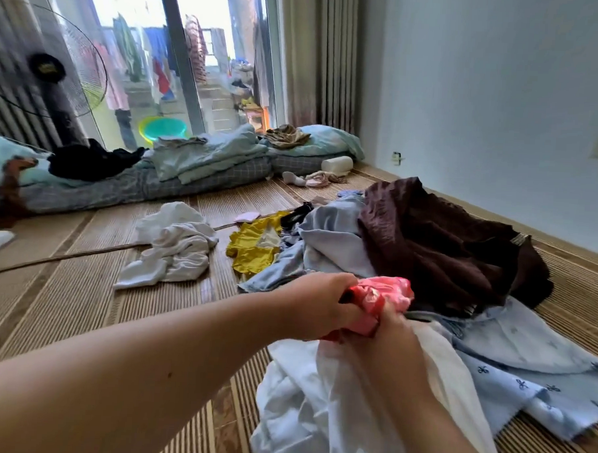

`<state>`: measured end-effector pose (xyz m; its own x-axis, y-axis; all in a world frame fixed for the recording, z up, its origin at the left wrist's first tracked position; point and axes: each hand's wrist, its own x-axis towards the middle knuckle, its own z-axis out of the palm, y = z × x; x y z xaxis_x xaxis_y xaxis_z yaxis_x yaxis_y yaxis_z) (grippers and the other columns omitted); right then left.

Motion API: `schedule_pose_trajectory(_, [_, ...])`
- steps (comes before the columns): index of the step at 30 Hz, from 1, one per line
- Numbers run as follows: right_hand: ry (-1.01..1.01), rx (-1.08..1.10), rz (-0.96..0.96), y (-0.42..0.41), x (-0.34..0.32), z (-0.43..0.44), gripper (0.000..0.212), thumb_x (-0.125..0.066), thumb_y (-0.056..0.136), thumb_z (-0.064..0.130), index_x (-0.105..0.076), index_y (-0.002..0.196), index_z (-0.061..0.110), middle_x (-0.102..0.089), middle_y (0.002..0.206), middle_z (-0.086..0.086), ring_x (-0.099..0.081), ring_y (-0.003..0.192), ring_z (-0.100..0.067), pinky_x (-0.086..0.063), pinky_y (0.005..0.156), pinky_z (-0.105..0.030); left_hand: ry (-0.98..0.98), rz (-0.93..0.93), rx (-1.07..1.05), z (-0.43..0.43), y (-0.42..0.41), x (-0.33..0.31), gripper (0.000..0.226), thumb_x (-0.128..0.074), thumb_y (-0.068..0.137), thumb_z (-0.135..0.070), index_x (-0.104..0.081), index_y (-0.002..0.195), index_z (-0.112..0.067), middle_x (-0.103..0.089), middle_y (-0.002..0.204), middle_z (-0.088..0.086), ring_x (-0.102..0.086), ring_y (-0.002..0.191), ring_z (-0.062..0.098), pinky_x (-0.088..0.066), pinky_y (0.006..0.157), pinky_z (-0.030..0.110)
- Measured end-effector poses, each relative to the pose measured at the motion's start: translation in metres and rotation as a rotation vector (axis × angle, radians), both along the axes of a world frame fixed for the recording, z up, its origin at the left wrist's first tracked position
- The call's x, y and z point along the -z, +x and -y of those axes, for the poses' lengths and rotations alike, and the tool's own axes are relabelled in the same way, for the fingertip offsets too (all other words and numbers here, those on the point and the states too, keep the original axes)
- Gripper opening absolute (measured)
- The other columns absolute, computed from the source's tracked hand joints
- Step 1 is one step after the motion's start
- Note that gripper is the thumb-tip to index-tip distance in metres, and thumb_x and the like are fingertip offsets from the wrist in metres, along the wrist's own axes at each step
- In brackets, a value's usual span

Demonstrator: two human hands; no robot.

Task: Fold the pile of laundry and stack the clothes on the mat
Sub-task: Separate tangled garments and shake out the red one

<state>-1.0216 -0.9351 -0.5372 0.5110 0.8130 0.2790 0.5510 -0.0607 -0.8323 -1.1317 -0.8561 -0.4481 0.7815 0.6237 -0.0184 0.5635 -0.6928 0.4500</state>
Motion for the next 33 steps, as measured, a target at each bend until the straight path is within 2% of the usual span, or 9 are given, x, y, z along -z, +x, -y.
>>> schedule_pose_trajectory(5, [-0.035,-0.335,-0.065,-0.071,-0.037,0.013,0.060,-0.083,0.061,0.042,-0.056,0.114,0.043,-0.067,0.086,0.026,-0.062,0.081,0.008,-0.043,0.066,-0.006,0.214,0.036,-0.183,0.013,-0.097,-0.026,0.018,-0.057,0.087,-0.031,-0.050,0.103,-0.028,-0.057,0.087,-0.002,-0.055,0.076,0.019,-0.041,0.057,0.024])
schedule_pose_trajectory(8, [-0.118,-0.464,-0.013,-0.108,-0.045,0.021,0.087,-0.074,0.065,0.048,-0.034,0.142,0.046,-0.060,0.122,0.014,-0.058,0.110,-0.005,-0.050,0.095,-0.028,0.245,0.081,-0.374,0.013,-0.167,-0.020,0.018,-0.057,0.085,-0.027,-0.049,0.101,-0.032,-0.050,0.080,-0.008,-0.048,0.068,0.007,-0.038,0.056,0.025])
schedule_pose_trajectory(12, [-0.161,-0.485,0.129,-0.140,-0.043,0.009,0.071,-0.072,0.076,0.038,-0.039,0.139,0.043,-0.060,0.120,0.007,-0.058,0.108,-0.012,-0.047,0.089,-0.024,0.227,0.161,-0.704,0.005,-0.233,0.015,0.018,-0.054,0.087,-0.026,-0.039,0.093,-0.033,-0.045,0.073,-0.012,-0.047,0.071,0.017,-0.033,0.062,0.032])
schedule_pose_trajectory(16, [-0.324,-0.468,0.340,-0.159,-0.037,-0.040,0.071,-0.067,0.081,0.039,-0.037,0.145,0.032,-0.054,0.135,-0.004,-0.053,0.121,-0.021,-0.044,0.101,-0.033,0.143,0.285,-0.891,-0.022,-0.258,0.045,0.004,-0.046,0.091,-0.025,-0.043,0.093,-0.023,-0.053,0.079,0.001,-0.049,0.064,0.015,-0.030,0.052,0.029])
schedule_pose_trajectory(20, [-0.384,-0.429,0.426,-0.163,-0.027,-0.118,0.068,-0.062,0.088,0.043,-0.037,0.147,0.022,-0.045,0.147,-0.004,-0.043,0.133,-0.021,-0.038,0.107,-0.035,0.093,0.165,-0.851,-0.068,-0.266,0.064,0.015,-0.050,0.088,-0.044,-0.047,0.093,-0.030,-0.059,0.084,-0.004,-0.055,0.071,0.013,-0.042,0.060,0.032])
schedule_pose_trajectory(24, [-0.469,-0.352,0.497,-0.161,-0.012,-0.208,0.061,-0.055,0.092,0.036,-0.038,0.146,0.012,-0.042,0.149,-0.010,-0.040,0.136,-0.025,-0.033,0.108,-0.033,-0.002,0.030,-0.760,-0.130,-0.267,0.090,0.063,-0.056,0.072,-0.074,-0.052,0.120,-0.033,-0.059,0.123,-0.007,-0.058,0.104,0.014,-0.047,0.083,0.032])
schedule_pose_trajectory(29, [-0.591,-0.286,0.576,-0.147,0.025,-0.306,0.055,-0.047,0.097,0.025,-0.032,0.146,0.006,-0.026,0.157,-0.011,-0.034,0.140,-0.028,-0.033,0.109,-0.036,0.081,-0.111,-0.671,-0.226,-0.250,0.126,0.079,-0.062,0.079,-0.063,-0.034,0.147,-0.034,-0.022,0.160,-0.002,-0.027,0.144,0.021,-0.027,0.114,0.036])
schedule_pose_trajectory(31, [-0.653,-0.225,0.599,-0.139,0.037,-0.335,0.061,-0.043,0.097,0.019,-0.019,0.151,0.007,-0.010,0.161,-0.013,-0.029,0.142,-0.035,-0.032,0.111,-0.042,0.117,-0.218,-0.599,-0.260,-0.239,0.138,0.073,-0.062,0.081,-0.061,-0.035,0.146,-0.041,-0.009,0.163,0.005,-0.008,0.150,0.027,-0.014,0.120,0.038])
schedule_pose_trajectory(33, [-0.727,-0.138,0.617,-0.132,0.044,-0.355,0.064,-0.039,0.096,0.012,-0.011,0.153,0.008,-0.013,0.159,-0.019,-0.032,0.139,-0.039,-0.034,0.109,-0.047,0.146,-0.291,-0.552,-0.283,-0.227,0.149,0.068,-0.058,0.081,-0.065,-0.038,0.143,-0.046,-0.004,0.163,0.009,-0.001,0.149,0.032,-0.008,0.122,0.044])
